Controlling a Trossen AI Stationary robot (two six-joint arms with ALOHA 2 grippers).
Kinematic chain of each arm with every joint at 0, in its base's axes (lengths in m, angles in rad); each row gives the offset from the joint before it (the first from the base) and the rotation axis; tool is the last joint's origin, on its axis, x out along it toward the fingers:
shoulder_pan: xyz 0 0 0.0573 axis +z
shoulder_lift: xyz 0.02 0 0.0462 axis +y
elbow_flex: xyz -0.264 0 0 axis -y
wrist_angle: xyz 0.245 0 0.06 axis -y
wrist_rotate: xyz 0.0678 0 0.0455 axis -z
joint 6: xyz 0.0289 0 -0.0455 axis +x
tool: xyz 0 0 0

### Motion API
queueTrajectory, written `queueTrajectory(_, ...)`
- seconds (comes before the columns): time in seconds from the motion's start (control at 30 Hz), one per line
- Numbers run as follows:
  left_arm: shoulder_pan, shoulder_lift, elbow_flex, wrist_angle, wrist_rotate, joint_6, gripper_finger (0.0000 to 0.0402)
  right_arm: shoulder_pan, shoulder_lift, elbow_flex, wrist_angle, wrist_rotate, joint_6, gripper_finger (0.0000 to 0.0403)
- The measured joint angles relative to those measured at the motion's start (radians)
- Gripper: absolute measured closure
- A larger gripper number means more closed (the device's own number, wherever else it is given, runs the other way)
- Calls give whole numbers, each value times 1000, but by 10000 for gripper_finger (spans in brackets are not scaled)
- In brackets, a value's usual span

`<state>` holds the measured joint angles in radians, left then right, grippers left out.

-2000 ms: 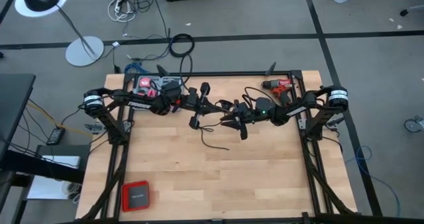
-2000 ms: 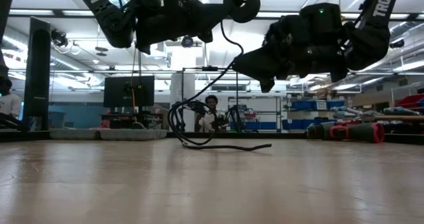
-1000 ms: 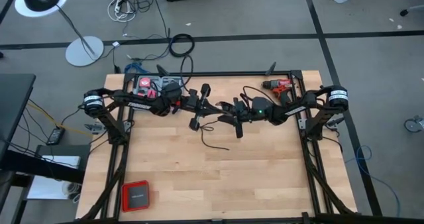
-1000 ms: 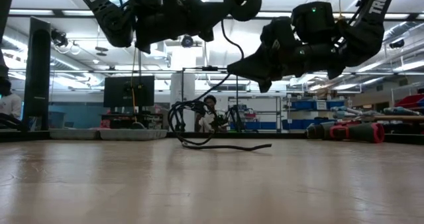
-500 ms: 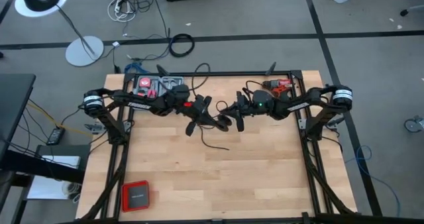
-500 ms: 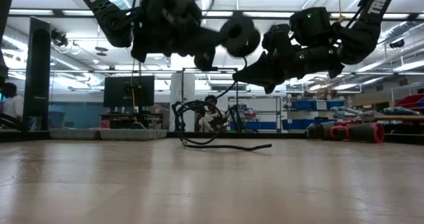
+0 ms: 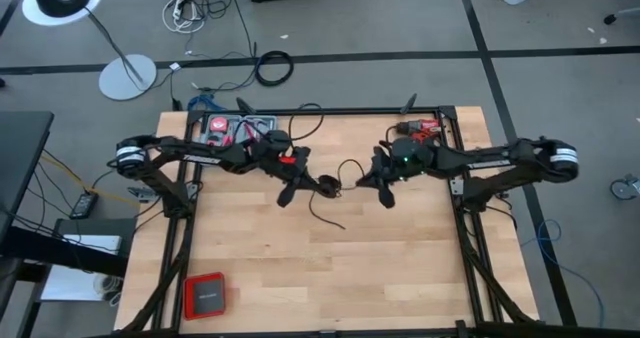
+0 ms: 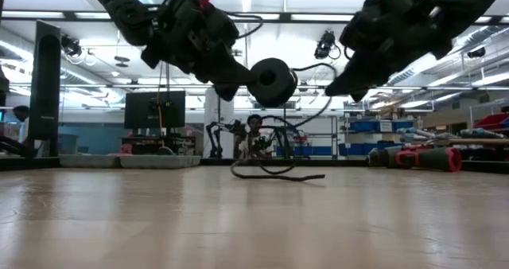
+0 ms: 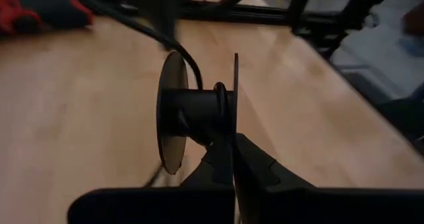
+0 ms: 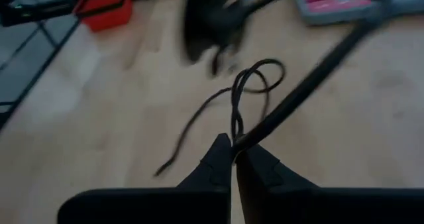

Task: Coil cords
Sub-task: Uncoil the black wire on the spool

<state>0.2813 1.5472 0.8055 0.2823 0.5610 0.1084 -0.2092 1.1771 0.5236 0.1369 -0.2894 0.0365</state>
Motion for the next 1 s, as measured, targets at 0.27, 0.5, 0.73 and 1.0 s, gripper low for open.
queueTrajectory(0.27, -22, -74, 0, 12, -55, 106, 401, 132, -13, 0, -139, 58, 136, 399)
queueTrajectory(0.5, -69, -98, 0, 158, -89, 169, 401, 203, 54, 0, -240, 129, 272, 397)
queueTrajectory(0.73, -121, -98, 0, 327, 22, 107, 401, 195, 97, 0, -281, 305, 355, 352)
queueTrajectory(1.0, -182, -97, 0, 290, 43, 97, 401, 173, 61, 0, -387, 357, 467, 283)
